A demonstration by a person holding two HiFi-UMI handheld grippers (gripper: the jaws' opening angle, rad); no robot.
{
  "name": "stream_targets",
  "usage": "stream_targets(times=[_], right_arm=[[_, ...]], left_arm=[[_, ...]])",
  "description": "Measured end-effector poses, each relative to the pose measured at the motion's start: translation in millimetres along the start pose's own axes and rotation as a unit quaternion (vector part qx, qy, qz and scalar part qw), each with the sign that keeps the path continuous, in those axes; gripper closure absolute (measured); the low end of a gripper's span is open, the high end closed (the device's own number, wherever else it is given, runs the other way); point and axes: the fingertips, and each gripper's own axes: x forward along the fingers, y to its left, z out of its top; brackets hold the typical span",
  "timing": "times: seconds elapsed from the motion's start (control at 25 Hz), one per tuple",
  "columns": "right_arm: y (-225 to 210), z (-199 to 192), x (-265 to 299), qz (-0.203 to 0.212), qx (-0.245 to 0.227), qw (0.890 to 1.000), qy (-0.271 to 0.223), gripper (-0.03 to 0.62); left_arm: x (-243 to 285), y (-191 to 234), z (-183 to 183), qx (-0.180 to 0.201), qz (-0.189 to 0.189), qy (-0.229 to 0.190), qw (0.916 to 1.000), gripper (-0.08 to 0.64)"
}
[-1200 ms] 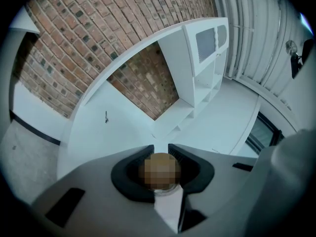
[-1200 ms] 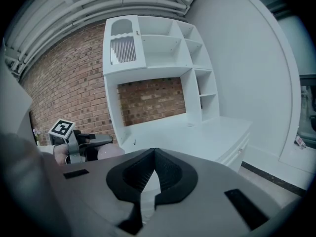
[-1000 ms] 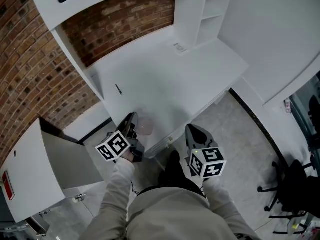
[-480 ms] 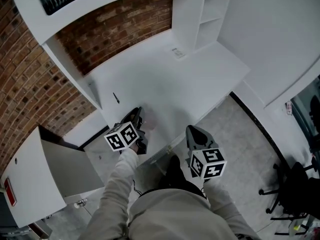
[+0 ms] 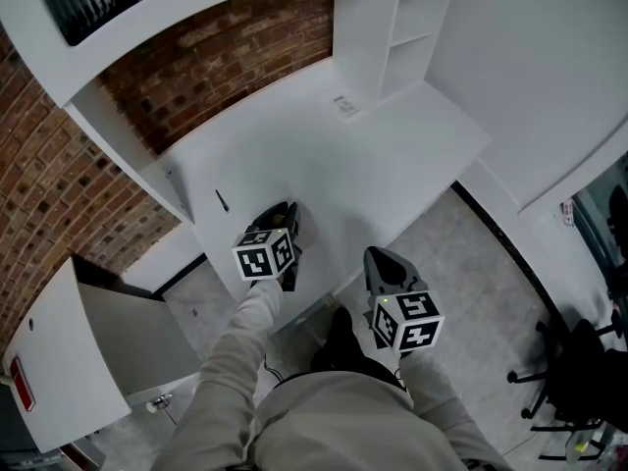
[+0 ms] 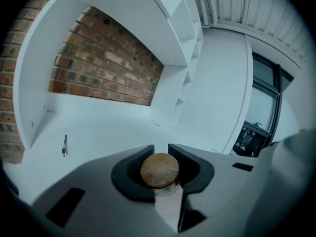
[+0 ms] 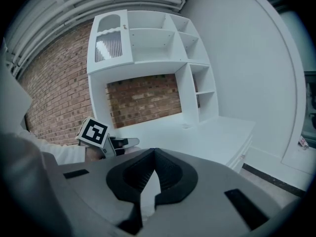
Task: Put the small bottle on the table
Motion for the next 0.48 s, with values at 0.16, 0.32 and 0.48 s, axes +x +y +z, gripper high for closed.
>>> stream_targets(times=[0.16, 0.32, 0.48], right_arm=[[-2.8, 0.6, 5.9, 0.002, 0.0, 1.0, 0.004, 0.565], [-6.9, -0.1, 10.6, 0.001, 0.001, 1.0, 0.008, 0.565], [-9.4, -0.2, 14.8, 0.0, 0.004, 1.0, 0.011, 0.565]], left_arm=[[16.4, -5.0, -2.2, 0.039, -0.002, 0.012, 0.9992, 0.46], [29.7, -8.8, -5.9, 0.084, -0.001, 0.026, 0.9962, 0.46], [42.9, -13.0, -9.5, 0.132, -0.001, 0.042, 0.9904, 0.46]])
